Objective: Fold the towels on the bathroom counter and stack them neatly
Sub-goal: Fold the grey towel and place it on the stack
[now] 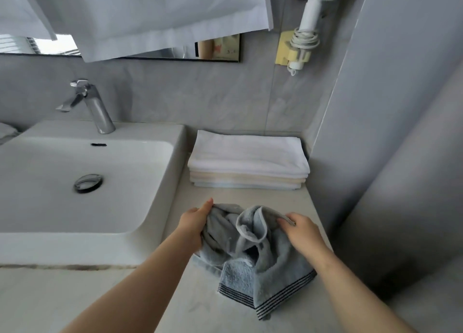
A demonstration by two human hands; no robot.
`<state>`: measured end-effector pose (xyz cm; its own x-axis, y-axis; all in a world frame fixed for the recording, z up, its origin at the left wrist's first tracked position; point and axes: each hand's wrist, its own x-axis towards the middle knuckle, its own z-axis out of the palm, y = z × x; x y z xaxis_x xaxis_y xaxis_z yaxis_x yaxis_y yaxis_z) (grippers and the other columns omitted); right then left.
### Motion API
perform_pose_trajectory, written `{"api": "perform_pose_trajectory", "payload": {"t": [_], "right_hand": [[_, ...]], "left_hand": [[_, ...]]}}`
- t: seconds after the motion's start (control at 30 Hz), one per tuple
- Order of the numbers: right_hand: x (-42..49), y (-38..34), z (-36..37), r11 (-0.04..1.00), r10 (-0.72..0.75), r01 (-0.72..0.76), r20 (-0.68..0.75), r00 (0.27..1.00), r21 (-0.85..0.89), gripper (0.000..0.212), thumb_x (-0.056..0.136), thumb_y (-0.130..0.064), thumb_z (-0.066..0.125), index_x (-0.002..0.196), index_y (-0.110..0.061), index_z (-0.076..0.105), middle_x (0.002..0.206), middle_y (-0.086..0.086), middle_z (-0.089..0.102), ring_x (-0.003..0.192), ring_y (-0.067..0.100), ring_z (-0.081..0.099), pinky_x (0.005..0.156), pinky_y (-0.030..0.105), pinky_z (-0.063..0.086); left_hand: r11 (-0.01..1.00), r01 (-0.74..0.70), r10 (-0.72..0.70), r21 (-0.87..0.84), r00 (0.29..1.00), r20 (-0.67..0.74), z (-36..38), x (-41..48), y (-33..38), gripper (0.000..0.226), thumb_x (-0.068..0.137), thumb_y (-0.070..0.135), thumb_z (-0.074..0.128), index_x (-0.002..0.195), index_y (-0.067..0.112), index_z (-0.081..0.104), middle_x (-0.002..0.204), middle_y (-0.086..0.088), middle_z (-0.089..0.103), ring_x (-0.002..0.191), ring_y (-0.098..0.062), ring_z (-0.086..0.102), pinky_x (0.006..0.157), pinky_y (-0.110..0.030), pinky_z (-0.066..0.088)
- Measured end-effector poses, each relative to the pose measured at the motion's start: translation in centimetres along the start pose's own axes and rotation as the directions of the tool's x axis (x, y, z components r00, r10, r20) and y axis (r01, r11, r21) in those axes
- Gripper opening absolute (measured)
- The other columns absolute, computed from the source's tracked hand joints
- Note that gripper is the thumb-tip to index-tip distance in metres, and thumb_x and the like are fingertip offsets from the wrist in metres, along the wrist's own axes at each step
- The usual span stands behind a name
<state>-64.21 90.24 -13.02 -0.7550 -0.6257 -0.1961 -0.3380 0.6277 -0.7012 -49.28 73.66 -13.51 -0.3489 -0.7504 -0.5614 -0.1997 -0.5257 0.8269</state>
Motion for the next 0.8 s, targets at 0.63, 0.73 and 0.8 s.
{"api": "perform_pose_trajectory", "payload": {"t": [0.63,0.73,0.8], "right_hand": [[2.8,5.0,4.3,0.84,0.499,-0.452,-0.103,0.86,0.3,0.032,0.096,-0.009,0.037,0.12,0.008,0.049,0.125,0.028,0.052,0.115,0.041,0.05,0.091,0.037,0.041],[2.6,4.8,3.9,0.756,0.583,-0.486,-0.113,0.805,0.439,0.035,0.095,-0.001,0.036,0.128,0.011,0.041,0.133,0.029,0.045,0.119,0.042,0.047,0.097,0.04,0.04],[2.4,4.5,3.7,0.741,0.598,-0.492,-0.118,0.792,0.457,0.037,0.095,0.0,0.035,0.13,0.011,0.037,0.135,0.03,0.042,0.121,0.043,0.045,0.099,0.041,0.039]], "left_hand": [[0.363,-0.582,0.869,0.727,0.494,-0.038,2.2,1.1,-5.7,0.037,0.076,0.041,0.049,0.095,0.012,0.062,0.103,-0.01,0.055,0.097,-0.029,0.049,0.084,-0.041,0.041],[-0.011,-0.63,0.947,0.776,0.243,0.211,3.2,1.2,-6.1,0.019,0.075,0.023,0.047,0.073,0.015,0.064,0.079,-0.006,0.058,0.081,-0.022,0.042,0.069,-0.033,0.039],[-0.178,-0.682,0.86,0.709,0.243,0.449,3.5,1.8,-6.4,0.019,0.076,0.026,0.047,0.075,0.022,0.065,0.08,0.001,0.059,0.084,-0.017,0.043,0.073,-0.031,0.044]]}}
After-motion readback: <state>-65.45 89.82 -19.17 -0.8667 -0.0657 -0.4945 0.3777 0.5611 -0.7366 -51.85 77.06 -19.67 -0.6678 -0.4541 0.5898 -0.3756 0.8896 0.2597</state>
